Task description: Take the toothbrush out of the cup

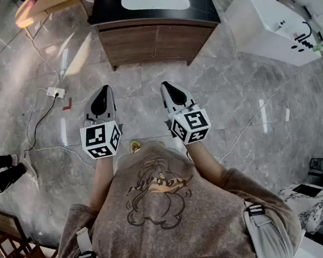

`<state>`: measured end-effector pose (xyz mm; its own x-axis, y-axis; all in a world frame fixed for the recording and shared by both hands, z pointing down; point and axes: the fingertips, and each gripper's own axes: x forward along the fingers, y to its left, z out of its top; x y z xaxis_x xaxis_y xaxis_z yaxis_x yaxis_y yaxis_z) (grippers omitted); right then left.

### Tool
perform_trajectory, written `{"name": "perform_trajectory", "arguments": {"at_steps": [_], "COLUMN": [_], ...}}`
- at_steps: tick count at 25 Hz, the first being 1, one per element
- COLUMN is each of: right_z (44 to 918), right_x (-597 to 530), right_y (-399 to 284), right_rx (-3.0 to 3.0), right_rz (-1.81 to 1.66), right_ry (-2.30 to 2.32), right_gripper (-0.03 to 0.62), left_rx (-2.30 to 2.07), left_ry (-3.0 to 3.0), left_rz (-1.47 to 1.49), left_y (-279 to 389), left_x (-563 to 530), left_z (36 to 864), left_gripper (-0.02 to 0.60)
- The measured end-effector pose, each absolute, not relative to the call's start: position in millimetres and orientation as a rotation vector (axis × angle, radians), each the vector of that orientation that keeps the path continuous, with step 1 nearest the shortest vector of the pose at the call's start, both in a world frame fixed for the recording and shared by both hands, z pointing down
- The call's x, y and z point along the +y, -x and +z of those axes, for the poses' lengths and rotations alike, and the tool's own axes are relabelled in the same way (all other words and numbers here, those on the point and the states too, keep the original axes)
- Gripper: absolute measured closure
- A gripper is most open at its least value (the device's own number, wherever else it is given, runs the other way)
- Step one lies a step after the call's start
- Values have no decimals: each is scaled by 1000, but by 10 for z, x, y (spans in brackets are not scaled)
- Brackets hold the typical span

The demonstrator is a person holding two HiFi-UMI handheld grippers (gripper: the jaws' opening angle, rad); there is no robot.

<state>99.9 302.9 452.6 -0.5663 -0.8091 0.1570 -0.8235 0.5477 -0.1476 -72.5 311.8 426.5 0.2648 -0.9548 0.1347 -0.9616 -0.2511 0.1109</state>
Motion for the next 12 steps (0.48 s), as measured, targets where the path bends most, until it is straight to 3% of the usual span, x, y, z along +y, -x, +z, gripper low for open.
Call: {"name": "perform_trajectory", "arguments": {"at_steps": [12], "right_z": [4553], "right_x": [3007], "right_y": [-715], "right_rx": [-2737], "right_rz": [339], "right_ry": [-1412], "right_gripper": [569], "left_rx": [-1735], "left_ry": [-2403], "left_rz": [84], "left_y": [829], "left_x": [3000], "left_z": [4294], "left_gripper": [563]}}
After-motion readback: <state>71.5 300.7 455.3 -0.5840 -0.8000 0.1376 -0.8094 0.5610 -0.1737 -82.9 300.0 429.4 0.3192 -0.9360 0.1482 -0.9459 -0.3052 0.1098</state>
